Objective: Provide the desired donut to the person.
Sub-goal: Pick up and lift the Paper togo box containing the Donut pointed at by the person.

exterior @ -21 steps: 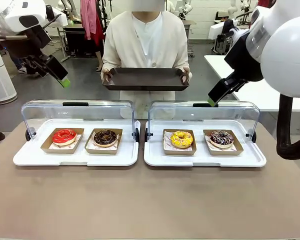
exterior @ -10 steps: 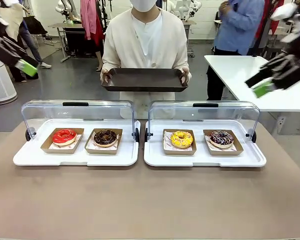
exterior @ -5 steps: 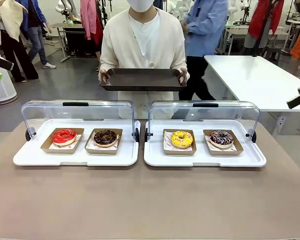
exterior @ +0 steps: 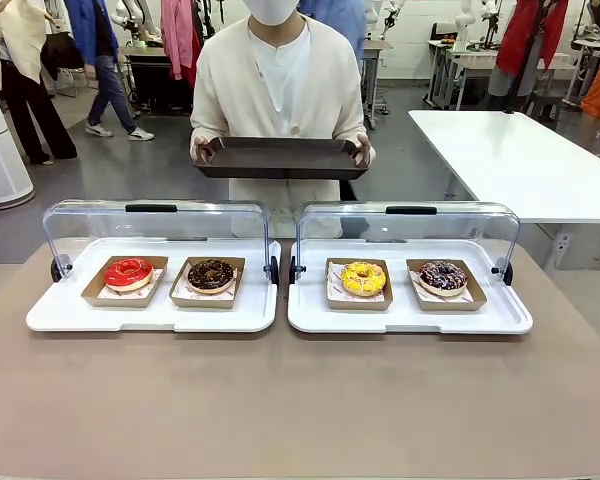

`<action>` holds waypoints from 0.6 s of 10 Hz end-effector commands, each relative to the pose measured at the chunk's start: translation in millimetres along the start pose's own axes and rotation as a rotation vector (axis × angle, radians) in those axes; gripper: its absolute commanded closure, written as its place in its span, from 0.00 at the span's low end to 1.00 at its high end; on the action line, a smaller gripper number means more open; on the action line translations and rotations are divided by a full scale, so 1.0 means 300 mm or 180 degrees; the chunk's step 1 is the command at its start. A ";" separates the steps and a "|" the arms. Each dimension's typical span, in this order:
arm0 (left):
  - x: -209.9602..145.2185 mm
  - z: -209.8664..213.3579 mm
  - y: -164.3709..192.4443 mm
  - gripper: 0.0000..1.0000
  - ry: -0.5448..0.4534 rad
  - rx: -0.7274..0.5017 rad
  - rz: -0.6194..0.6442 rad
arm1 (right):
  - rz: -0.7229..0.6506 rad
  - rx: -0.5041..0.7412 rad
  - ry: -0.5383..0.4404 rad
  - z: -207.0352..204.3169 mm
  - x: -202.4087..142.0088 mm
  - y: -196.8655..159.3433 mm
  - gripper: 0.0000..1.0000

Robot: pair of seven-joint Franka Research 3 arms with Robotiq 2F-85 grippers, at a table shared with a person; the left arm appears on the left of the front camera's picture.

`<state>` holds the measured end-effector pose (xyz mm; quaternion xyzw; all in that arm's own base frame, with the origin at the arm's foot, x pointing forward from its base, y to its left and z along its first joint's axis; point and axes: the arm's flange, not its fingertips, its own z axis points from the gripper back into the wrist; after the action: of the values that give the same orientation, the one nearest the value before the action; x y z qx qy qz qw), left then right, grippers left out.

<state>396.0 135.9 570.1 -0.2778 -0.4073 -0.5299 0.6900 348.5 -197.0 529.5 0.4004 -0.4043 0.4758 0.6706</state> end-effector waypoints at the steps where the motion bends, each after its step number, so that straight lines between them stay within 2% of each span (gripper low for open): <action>1: -0.030 -0.005 -0.001 0.00 0.0047 0.0011 -0.0030 | -0.0156 -0.0162 -0.0166 -0.005 -0.019 -0.006 0.00; 6: -0.117 0.035 -0.012 0.00 0.0122 0.0034 0.0164 | -0.0322 -0.0299 -0.0168 0.039 -0.063 0.007 0.00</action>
<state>391.5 158.5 549.1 -0.2780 -0.3963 -0.5047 0.7148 339.1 -218.6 517.2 0.3980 -0.4181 0.4308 0.6937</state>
